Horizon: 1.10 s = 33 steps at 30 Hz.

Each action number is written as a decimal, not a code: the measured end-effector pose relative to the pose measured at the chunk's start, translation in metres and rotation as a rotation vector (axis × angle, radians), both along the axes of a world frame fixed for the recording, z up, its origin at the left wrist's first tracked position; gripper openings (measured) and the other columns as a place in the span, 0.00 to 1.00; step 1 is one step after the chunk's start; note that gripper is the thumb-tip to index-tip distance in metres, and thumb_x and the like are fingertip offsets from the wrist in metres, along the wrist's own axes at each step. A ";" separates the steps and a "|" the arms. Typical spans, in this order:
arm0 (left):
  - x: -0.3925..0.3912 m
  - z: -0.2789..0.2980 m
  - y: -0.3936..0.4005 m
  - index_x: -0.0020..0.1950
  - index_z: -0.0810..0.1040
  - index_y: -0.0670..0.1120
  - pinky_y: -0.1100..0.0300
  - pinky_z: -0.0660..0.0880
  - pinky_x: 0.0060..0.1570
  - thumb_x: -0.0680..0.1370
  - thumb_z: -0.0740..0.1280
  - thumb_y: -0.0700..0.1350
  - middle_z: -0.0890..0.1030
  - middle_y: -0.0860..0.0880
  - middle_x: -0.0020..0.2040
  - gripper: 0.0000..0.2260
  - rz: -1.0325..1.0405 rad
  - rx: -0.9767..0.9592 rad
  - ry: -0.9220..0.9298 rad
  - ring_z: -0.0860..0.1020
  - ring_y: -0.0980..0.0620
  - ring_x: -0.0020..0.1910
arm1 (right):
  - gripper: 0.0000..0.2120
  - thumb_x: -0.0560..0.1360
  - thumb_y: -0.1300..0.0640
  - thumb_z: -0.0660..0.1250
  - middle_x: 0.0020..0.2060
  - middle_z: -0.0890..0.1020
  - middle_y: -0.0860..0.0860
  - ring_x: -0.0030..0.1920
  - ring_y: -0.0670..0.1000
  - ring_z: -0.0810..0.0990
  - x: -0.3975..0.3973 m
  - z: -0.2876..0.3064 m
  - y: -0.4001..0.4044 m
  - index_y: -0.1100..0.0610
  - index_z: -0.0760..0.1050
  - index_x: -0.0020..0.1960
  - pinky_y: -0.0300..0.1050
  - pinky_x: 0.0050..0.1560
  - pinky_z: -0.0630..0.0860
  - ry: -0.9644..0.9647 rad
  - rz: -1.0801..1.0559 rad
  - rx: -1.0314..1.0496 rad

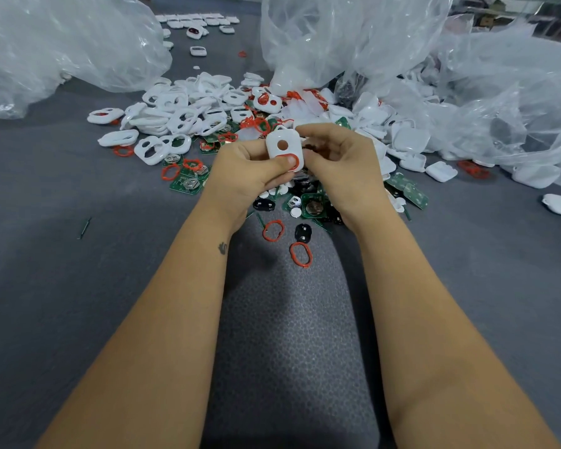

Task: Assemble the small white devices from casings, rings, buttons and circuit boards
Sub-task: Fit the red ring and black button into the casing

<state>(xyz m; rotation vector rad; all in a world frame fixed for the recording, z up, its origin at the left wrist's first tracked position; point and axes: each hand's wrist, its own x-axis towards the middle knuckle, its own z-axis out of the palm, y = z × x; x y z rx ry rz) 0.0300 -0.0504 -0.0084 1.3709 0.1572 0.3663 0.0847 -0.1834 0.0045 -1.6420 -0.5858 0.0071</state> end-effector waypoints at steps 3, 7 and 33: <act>0.000 0.000 0.000 0.52 0.82 0.41 0.67 0.79 0.41 0.75 0.70 0.33 0.86 0.48 0.41 0.08 0.050 0.013 0.020 0.84 0.54 0.42 | 0.16 0.72 0.72 0.63 0.45 0.86 0.51 0.48 0.49 0.83 0.000 0.000 0.000 0.55 0.83 0.48 0.47 0.55 0.79 -0.008 0.033 -0.057; -0.001 0.001 0.000 0.46 0.84 0.44 0.68 0.78 0.38 0.75 0.71 0.34 0.86 0.49 0.39 0.06 0.102 0.049 -0.004 0.84 0.53 0.41 | 0.11 0.73 0.65 0.66 0.44 0.86 0.50 0.46 0.46 0.83 -0.003 0.002 0.001 0.53 0.84 0.47 0.42 0.49 0.79 0.005 0.084 -0.056; -0.002 0.010 -0.002 0.53 0.76 0.46 0.62 0.78 0.38 0.76 0.67 0.33 0.83 0.47 0.41 0.10 0.037 -0.160 0.064 0.81 0.52 0.39 | 0.07 0.80 0.65 0.62 0.37 0.78 0.57 0.36 0.51 0.76 -0.005 0.005 0.004 0.63 0.76 0.45 0.41 0.39 0.77 0.211 0.116 0.052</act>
